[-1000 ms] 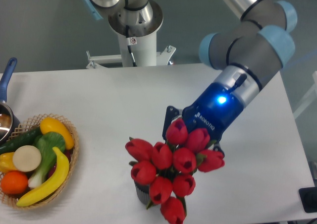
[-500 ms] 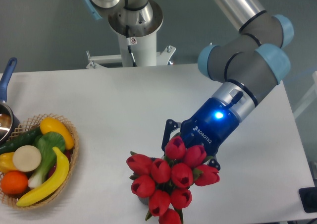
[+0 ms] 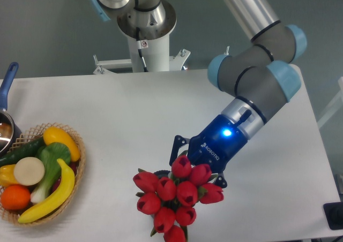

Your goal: Insert the flowers into the vase

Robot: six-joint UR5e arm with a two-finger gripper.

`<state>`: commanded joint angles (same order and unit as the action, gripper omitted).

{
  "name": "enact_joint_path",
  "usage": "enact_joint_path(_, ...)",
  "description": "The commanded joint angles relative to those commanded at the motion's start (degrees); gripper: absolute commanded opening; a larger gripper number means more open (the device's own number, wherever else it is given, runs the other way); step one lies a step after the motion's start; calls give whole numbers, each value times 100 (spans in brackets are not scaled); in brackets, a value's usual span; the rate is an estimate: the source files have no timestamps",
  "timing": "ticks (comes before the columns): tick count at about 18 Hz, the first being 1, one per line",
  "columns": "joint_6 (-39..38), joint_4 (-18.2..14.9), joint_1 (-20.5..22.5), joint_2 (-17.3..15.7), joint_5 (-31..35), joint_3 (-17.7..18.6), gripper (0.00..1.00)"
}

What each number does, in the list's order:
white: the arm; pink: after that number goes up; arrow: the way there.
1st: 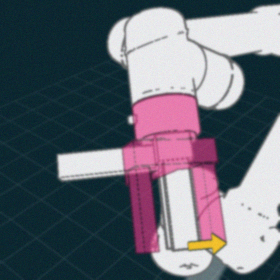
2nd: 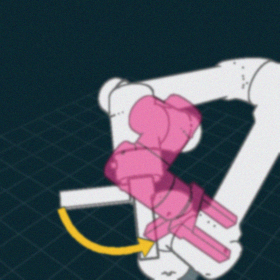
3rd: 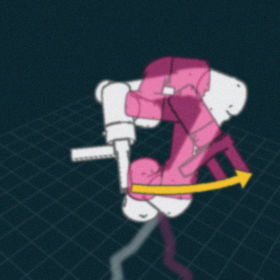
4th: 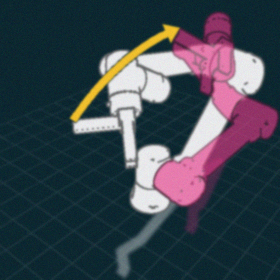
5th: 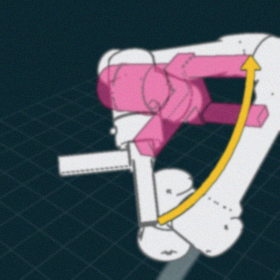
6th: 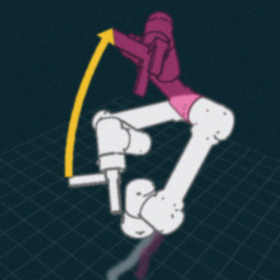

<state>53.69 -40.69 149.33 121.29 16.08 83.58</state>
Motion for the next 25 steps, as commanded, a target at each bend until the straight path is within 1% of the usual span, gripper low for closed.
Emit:
enact_joint_path(5,361,0,-35,53,0,290,23)
enact_joint_path(8,616,0,-26,97,0,457,24)
enact_joint_path(9,651,0,-26,88,0,501,26)
enact_joint_path(12,669,0,-9,79,9,633,27)
enact_joint_path(13,704,0,9,79,9,668,29)
enact_joint_path(14,730,0,17,71,0,703,35)
enact_joint_path(15,730,0,52,70,9,739,38)
enact_joint_path(16,730,0,61,62,9,765,40)
enact_joint_path(17,730,0,105,53,9,818,44)
enact_joint_path(19,722,0,193,18,9,923,57)
enact_joint_path(21,722,0,237,-43,17,1046,73)
enact_joint_path(22,722,0,307,-70,35,1108,78)
enact_joint_path(23,722,0,351,-105,113,1169,85)
enact_joint_path(25,722,0,421,-306,481,1336,96)
